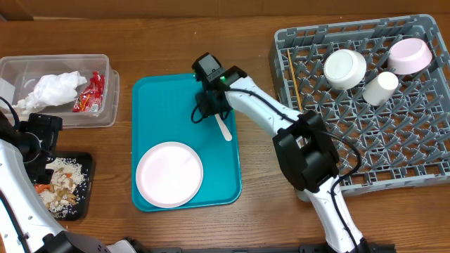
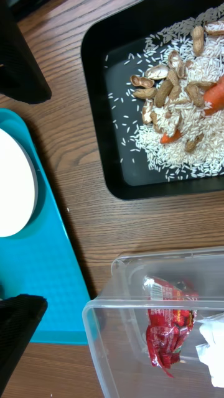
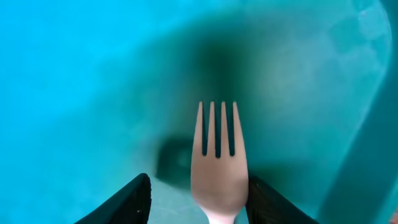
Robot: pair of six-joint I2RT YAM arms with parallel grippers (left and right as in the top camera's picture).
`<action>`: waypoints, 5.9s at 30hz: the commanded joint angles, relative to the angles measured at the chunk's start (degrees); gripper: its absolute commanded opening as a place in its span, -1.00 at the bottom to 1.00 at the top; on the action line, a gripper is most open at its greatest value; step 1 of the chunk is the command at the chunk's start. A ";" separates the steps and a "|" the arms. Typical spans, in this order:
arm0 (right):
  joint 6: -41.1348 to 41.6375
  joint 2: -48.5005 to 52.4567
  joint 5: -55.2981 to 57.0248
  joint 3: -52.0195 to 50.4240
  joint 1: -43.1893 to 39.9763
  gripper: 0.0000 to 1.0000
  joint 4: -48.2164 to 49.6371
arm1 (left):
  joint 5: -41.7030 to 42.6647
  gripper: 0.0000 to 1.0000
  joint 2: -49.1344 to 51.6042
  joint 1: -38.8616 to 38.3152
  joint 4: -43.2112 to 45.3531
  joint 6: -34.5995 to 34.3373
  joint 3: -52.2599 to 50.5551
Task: Sort waste into correct bins and load items into the dishwasher
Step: 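Lower the right gripper and grasp the white fork, then carry the fork right and place it upright in the rack, then reach the right gripper to the white plate on the teal tray, then grasp the white plate rim with the right gripper and lift, then lower the plate upright into the rack's back left slots and release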
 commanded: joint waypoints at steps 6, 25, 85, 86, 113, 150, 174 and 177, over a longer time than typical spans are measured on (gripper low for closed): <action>-0.22 -0.33 7.43 -6.29 0.17 -0.01 3.58 | -0.44 0.99 0.24 -0.11 0.04 0.46 0.44; 0.04 -0.33 8.87 -3.19 0.37 -0.36 -0.24 | -0.44 1.00 0.24 -0.11 0.04 0.46 0.44; -15.17 -13.79 -17.59 11.61 -31.76 0.01 -19.19 | -0.44 1.00 0.24 -0.13 0.04 0.48 0.44; -15.19 -14.01 -18.64 11.61 -31.54 0.03 -19.37 | -0.44 1.00 0.24 -0.11 0.07 0.46 0.44; 1.40 -17.77 -20.02 -19.23 6.32 -0.07 -6.19 | -0.44 1.00 0.24 -0.11 0.04 0.46 0.44; 1.05 -23.69 -12.87 -8.24 -3.65 -0.92 -16.68 | -0.44 1.00 0.24 -0.11 0.04 0.46 0.44; -0.74 -33.00 32.87 -6.45 -35.08 -0.92 -9.03 | -0.44 1.00 0.24 -0.11 0.04 0.46 0.44; 1.81 -33.00 32.92 -10.51 -34.23 -0.92 -7.67 | -0.44 1.00 0.24 -0.11 0.04 0.46 0.44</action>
